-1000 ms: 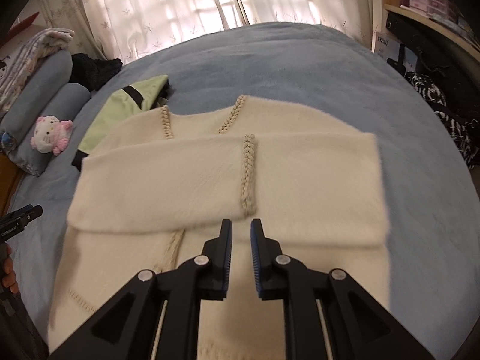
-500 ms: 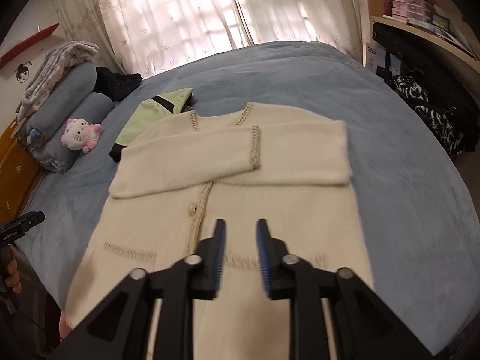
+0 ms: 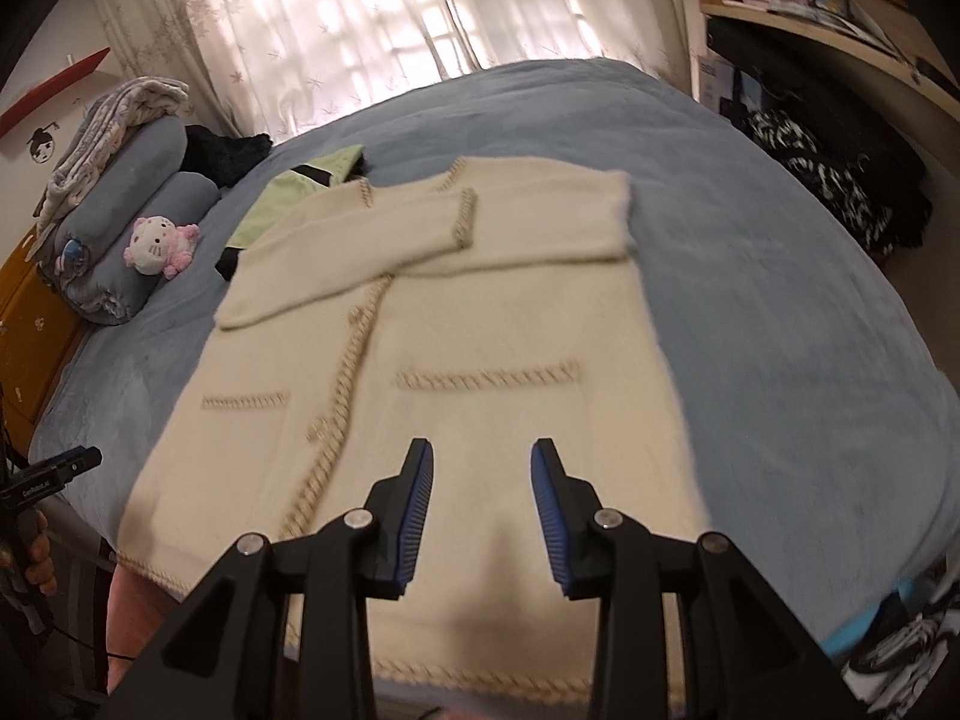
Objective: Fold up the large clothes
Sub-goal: 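Move both open tools down to the braided hem of the cardigan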
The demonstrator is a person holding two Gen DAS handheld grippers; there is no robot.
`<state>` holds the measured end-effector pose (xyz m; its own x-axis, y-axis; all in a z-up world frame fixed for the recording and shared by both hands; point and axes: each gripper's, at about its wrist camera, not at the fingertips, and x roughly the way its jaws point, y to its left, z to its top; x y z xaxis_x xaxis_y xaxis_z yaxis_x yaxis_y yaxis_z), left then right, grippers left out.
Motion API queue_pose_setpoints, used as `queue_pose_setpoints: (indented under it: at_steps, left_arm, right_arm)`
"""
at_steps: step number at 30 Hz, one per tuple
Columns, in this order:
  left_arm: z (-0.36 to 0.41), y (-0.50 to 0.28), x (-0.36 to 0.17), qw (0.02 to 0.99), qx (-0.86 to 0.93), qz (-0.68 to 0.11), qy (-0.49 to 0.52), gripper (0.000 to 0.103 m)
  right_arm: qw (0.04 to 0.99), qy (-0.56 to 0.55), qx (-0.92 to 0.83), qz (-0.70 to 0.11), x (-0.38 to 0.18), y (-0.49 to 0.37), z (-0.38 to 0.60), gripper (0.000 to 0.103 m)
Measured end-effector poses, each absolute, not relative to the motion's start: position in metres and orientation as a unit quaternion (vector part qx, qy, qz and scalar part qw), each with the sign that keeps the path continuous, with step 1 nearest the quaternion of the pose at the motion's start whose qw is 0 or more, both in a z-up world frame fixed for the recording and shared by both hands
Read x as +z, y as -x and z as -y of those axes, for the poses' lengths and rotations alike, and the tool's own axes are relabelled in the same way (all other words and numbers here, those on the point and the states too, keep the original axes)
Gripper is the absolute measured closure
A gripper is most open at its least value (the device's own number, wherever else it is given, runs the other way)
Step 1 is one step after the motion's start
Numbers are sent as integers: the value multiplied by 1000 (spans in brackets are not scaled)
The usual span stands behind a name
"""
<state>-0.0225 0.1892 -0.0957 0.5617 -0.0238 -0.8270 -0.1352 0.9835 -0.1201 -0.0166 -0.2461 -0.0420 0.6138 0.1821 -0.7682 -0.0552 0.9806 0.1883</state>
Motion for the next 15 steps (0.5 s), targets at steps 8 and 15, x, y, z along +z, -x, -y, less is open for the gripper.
queue_pose_setpoints:
  at_steps: [8,15]
  left_arm:
    - [-192,36,-132,865,13,-489,110,34]
    - [-197,43,-164,849,-9,-507,148,34]
  right_arm:
    - [886,-95,40,-452,-65,43,276,69]
    - [880,-107,15,-462,-80,66,301,69]
